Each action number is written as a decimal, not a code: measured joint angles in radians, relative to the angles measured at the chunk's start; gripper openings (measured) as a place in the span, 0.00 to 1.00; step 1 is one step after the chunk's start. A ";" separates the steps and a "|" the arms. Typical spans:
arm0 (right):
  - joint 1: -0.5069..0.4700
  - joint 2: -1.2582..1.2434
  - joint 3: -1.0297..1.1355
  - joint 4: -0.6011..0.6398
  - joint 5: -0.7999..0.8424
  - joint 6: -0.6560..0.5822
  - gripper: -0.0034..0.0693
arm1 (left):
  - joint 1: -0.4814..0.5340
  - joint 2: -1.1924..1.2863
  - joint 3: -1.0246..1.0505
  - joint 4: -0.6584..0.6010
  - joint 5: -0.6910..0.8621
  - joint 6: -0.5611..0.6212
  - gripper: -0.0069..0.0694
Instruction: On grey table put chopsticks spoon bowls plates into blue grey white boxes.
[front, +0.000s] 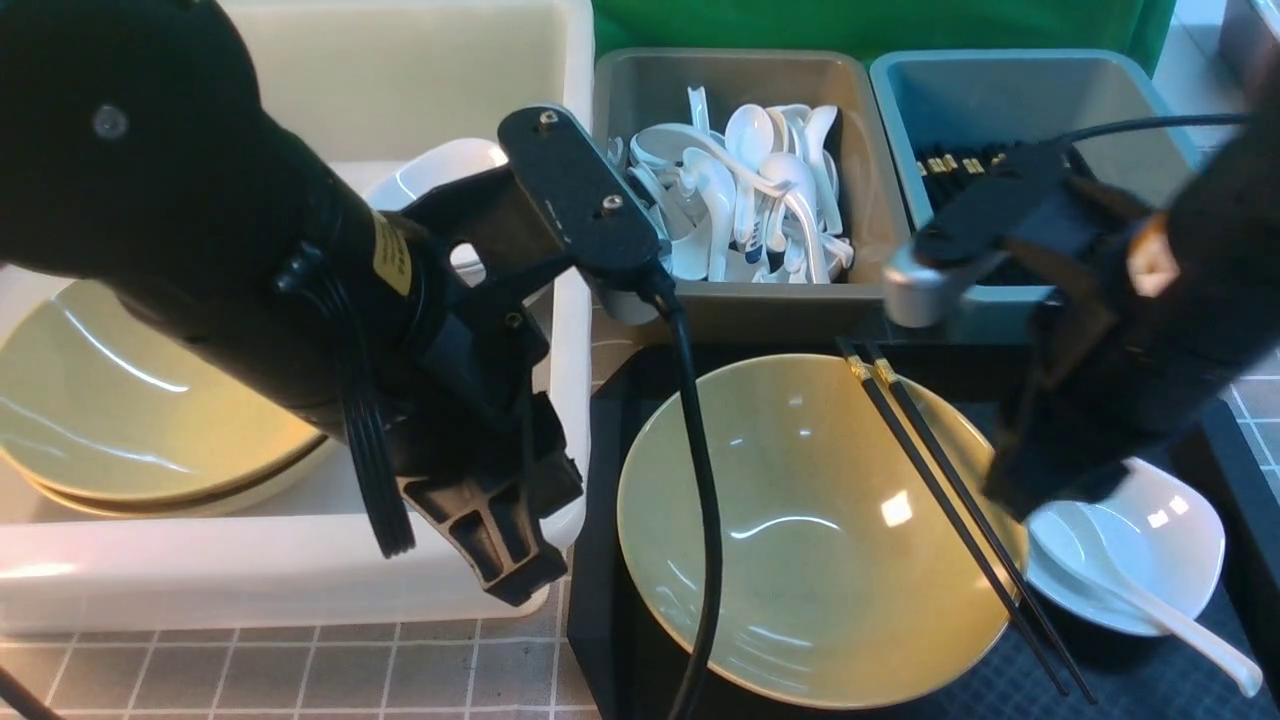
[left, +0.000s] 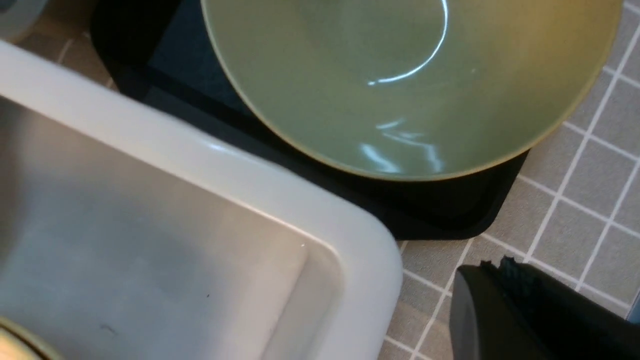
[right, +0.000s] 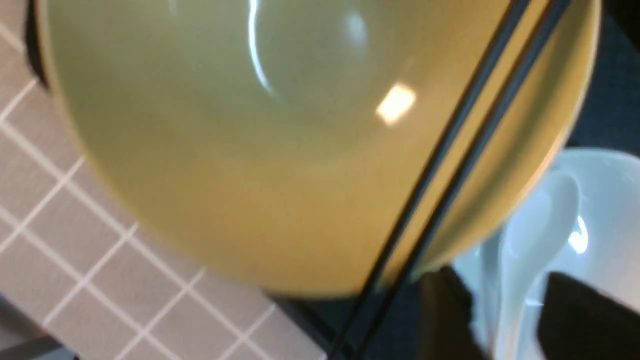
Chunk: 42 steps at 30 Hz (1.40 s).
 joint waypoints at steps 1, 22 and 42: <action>0.000 0.037 -0.014 -0.003 -0.008 0.004 0.58 | -0.001 0.000 0.000 0.000 0.001 0.000 0.08; 0.000 0.260 -0.035 -0.054 -0.132 0.157 0.47 | -0.001 0.001 0.000 0.000 0.035 -0.005 0.08; -0.026 0.158 -0.197 -0.070 -0.128 0.134 0.21 | -0.001 0.008 -0.001 -0.012 -0.080 -0.019 0.08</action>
